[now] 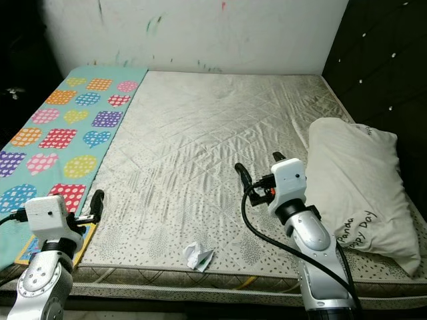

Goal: Clean up the room

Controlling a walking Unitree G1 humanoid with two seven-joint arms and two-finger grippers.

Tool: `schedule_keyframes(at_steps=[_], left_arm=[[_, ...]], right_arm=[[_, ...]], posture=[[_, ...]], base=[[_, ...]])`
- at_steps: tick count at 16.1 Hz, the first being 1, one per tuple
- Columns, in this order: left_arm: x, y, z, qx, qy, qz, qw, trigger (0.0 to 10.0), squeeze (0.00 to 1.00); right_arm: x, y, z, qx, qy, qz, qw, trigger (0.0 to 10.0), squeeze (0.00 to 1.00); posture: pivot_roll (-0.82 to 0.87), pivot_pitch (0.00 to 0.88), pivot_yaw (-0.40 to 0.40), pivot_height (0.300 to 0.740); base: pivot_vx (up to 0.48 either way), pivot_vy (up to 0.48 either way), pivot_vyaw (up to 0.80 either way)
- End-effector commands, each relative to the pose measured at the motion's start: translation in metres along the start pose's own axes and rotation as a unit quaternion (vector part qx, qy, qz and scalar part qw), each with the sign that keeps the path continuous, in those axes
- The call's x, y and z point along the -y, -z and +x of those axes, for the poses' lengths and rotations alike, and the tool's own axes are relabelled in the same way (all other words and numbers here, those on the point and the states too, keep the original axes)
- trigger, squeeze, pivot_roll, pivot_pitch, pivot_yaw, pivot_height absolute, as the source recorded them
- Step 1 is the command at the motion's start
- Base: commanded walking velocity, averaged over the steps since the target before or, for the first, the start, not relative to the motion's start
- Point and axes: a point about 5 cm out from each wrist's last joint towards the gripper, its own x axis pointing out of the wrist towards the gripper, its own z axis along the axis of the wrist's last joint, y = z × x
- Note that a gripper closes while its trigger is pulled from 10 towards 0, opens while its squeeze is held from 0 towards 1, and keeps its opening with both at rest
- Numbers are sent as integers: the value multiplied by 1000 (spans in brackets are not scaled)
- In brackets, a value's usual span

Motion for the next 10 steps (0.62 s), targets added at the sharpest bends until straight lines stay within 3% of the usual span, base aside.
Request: schedule_keyframes(at_steps=[1, 4, 10], left_arm=[[-1, 1, 0, -3, -2, -2, 1000, 10000, 0], [0, 1, 0, -4, -2, -4, 1000, 10000, 0], [2, 3, 2, -10, -5, -14, 1000, 10000, 0]], right_arm=[[0, -1, 2, 3, -1, -1, 1000, 10000, 0], [-1, 0, 1, 1, -1, 3, 1000, 10000, 0], [-1, -1, 2, 3, -2, -1, 1000, 10000, 0]], posture=[[-181, 0, -14, 740], [-181, 1, -14, 740], [-182, 10, -14, 740]], base=[[0, 0, 0], [0, 0, 0], [0, 430, 0]])
